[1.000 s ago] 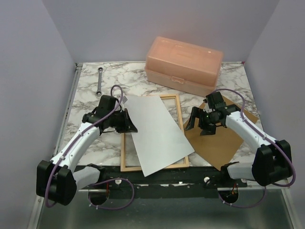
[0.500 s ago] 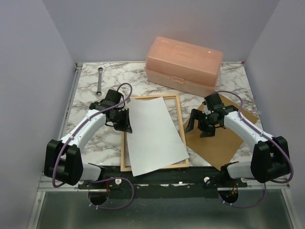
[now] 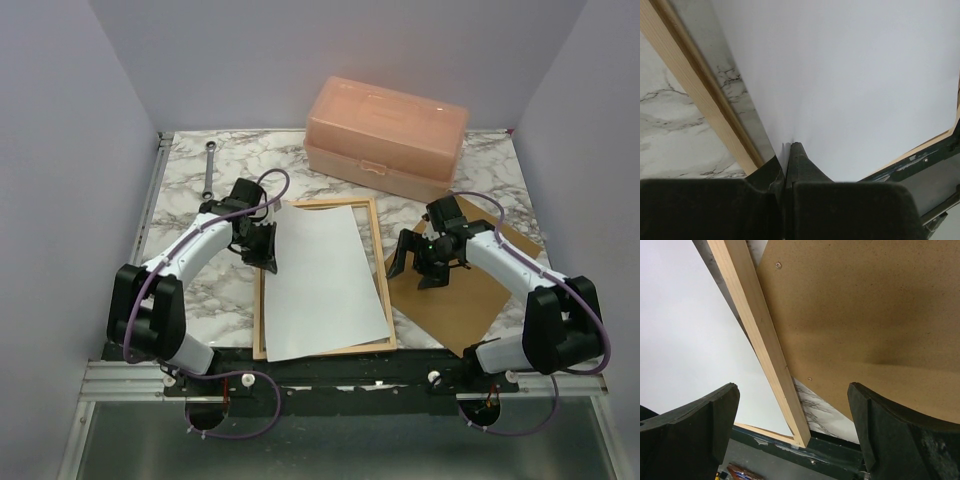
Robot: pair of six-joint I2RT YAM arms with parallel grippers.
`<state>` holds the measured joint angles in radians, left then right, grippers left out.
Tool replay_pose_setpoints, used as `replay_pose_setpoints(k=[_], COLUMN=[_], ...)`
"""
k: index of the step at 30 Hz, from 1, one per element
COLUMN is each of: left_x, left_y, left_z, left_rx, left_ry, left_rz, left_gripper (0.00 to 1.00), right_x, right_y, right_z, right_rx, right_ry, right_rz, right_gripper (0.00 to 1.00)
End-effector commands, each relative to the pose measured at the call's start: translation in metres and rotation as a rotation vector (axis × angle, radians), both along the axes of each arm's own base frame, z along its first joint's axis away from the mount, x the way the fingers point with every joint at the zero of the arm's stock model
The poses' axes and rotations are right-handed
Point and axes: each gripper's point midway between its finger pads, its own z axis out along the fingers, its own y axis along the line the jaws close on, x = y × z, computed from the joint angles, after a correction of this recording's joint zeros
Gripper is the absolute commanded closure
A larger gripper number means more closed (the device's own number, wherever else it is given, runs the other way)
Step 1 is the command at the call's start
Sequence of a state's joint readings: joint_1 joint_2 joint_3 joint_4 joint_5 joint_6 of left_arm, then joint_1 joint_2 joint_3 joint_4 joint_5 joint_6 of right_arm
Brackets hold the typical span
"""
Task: Put the photo into the frame
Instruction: Place the photo in the photo frame.
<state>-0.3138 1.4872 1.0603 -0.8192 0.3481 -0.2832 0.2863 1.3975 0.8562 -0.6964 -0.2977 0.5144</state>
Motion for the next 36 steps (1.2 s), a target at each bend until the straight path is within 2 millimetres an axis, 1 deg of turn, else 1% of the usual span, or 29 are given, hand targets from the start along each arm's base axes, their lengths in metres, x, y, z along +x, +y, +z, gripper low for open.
replay_pose_setpoints(k=[1,4,6,9,12,16,20,25,27,29,31,33,36], left_x=[0.018,0.026,0.031,0.037,0.034,0.030,0.027,0.027,0.028,0.029,0.031,0.031,0.031], left_y=[-0.005,-0.005,-0.008,-0.010,-0.020,-0.028,-0.029,-0.031,-0.029,-0.026,-0.021,-0.018,-0.012], left_z=[0.011,0.014,0.016,0.013,0.012,0.005,-0.002,-0.003,-0.002,0.000,0.003,0.007,0.015], left_rx=[-0.015,0.004,-0.001,0.020,0.007,-0.003,-0.010,-0.024,-0.010,0.010,0.039,0.062,0.093], left_ry=[-0.055,-0.056,-0.057,-0.052,-0.037,-0.017,0.005,0.000,-0.009,-0.024,-0.045,-0.067,-0.106], left_rz=[-0.031,-0.041,-0.049,-0.050,-0.073,-0.047,0.003,0.033,0.036,0.040,0.050,0.060,0.078], left_gripper=[1.00,1.00,1.00,1.00,1.00,1.00,1.00,0.99,0.89,0.73,0.55,0.42,0.30], right_x=[0.000,-0.001,-0.001,-0.001,-0.002,-0.003,-0.003,-0.004,-0.005,-0.006,-0.007,-0.009,-0.010], right_y=[0.002,0.003,0.003,0.004,0.005,0.006,0.007,0.010,0.011,0.011,0.011,0.012,0.013], right_z=[-0.005,-0.006,-0.007,-0.007,-0.008,-0.008,-0.007,-0.007,-0.008,-0.009,-0.009,-0.010,-0.010], right_rx=[0.019,0.021,0.023,0.029,0.034,0.040,0.049,0.068,0.071,0.071,0.075,0.081,0.088], right_ry=[0.007,0.010,0.012,0.013,0.018,0.021,0.019,0.021,0.022,0.026,0.030,0.035,0.040], right_rz=[0.012,0.014,0.015,0.016,0.018,0.019,0.022,0.029,0.032,0.034,0.043,0.048,0.054], right_gripper=[0.02,0.02,0.02,0.02,0.02,0.02,0.02,0.02,0.02,0.02,0.02,0.02,0.02])
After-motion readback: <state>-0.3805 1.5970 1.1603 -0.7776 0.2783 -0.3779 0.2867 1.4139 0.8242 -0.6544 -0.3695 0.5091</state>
